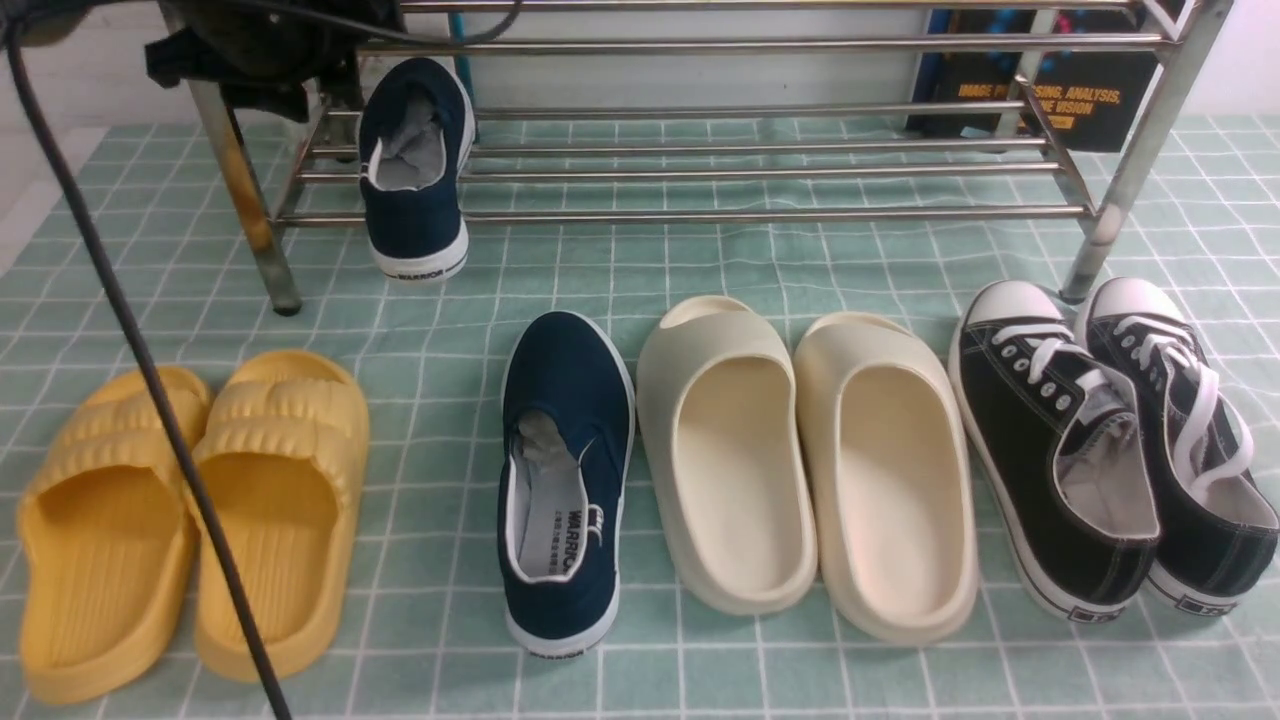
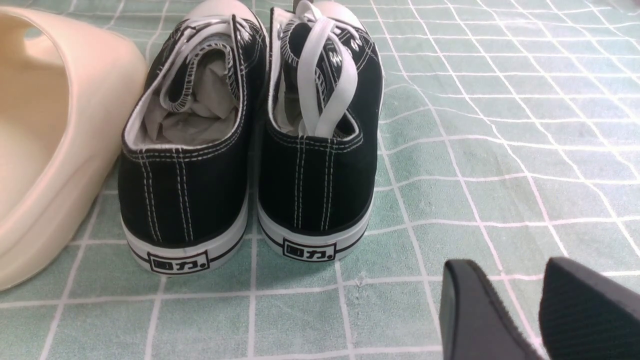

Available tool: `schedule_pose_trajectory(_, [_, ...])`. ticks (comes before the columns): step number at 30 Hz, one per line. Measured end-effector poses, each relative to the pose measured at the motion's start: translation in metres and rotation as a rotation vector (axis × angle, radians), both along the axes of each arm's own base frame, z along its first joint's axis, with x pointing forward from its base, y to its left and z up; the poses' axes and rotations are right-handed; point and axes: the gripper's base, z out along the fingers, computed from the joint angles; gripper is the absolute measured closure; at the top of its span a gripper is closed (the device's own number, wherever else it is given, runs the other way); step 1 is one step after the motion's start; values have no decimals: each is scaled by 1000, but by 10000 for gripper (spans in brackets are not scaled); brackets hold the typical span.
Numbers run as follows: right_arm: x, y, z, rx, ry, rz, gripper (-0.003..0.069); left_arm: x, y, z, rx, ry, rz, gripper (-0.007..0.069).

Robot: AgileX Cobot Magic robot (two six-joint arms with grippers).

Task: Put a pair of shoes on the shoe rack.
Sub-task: Use the left arm to put a shoe into the shoe rack

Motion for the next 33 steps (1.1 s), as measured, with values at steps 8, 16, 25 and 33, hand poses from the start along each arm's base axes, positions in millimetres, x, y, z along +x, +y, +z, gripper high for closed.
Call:
schedule_pose_trajectory(8, [0,0,0,0,0,0,412,-42,-10,14,80,167,-90,538])
schedule_pose_trajectory(16, [0,0,0,0,0,0,412,-53,-49,-80,86,342,-200,638])
schedule_pose_trajectory(25, [0,0,0,0,0,0,412,-22,-56,-124,60,266,-160,638])
schedule_pose_trajectory(33, [0,0,0,0,0,0,412,-2,-44,-103,72,201,-77,638])
